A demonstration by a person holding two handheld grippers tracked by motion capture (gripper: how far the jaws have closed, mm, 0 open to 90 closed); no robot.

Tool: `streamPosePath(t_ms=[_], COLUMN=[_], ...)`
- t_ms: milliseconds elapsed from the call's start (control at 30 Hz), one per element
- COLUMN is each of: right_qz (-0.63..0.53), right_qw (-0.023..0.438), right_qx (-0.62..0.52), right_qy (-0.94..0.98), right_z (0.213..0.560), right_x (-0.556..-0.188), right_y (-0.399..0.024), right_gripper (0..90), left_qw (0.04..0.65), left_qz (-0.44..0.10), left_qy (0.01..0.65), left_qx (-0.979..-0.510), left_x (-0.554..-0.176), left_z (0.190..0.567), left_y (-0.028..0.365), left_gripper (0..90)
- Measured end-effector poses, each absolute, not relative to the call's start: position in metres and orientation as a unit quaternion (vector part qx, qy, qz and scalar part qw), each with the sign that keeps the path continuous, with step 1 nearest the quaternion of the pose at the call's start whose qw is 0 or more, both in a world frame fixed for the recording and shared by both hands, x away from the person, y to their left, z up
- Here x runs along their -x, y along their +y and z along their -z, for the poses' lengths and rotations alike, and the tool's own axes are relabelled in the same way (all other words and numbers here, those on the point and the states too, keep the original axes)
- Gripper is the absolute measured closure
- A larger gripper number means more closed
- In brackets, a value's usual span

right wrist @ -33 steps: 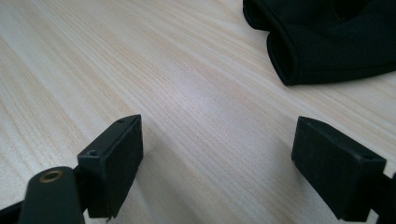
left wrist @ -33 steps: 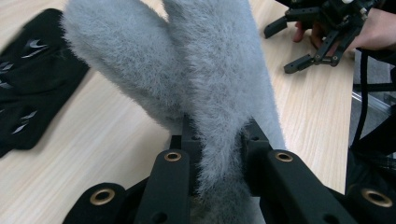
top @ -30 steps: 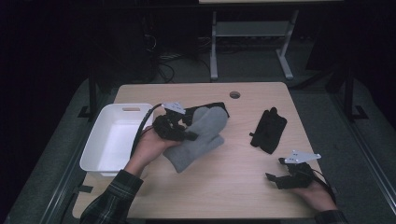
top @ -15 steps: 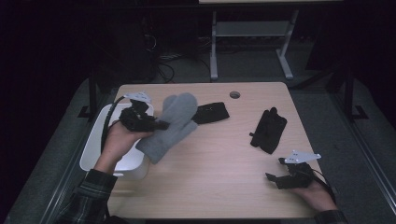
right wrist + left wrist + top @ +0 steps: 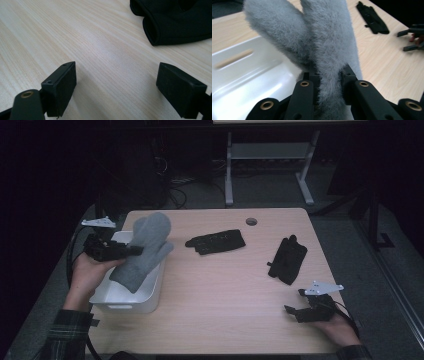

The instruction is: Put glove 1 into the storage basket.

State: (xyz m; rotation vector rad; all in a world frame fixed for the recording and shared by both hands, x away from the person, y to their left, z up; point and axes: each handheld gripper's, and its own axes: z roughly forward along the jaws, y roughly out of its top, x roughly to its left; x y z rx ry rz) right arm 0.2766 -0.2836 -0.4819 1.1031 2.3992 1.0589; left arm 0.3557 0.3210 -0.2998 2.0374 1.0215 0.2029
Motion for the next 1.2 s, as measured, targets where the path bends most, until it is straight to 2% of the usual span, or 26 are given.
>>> streamPosePath(t_ms=[333, 867, 967, 1200], right_qz=[-0.368, -0.368, -0.368, -0.368], right_qw=[0.148, 0.148, 0.148, 0.148], right_qx=[-0.384, -0.384, -0.384, -0.384], right_qy=[0.834, 0.834, 0.834, 0.834], right_z=[0.482, 0.482, 0.482, 0.482], right_x=[-0.277, -0.277, -0.277, -0.277], right_y=[-0.284, -0.284, -0.284, -0.284], right_gripper=[16.2, 16.2, 16.2, 16.2], left_qw=[0.395, 0.336, 0.316, 0.314], left_qz=[-0.058, -0.003, -0.019, -0.057], left_qy=[0.446, 0.504, 0.505, 0.508], left_qx=[-0.801, -0.795, -0.803, -0.800], left_x=[-0.361, -0.392, -0.394, -0.393], left_z=[0.338, 0.399, 0.403, 0.400], left_y=[0.348, 0.360, 0.359, 0.361], left_gripper=[76.3, 75.2, 69.1, 44.7])
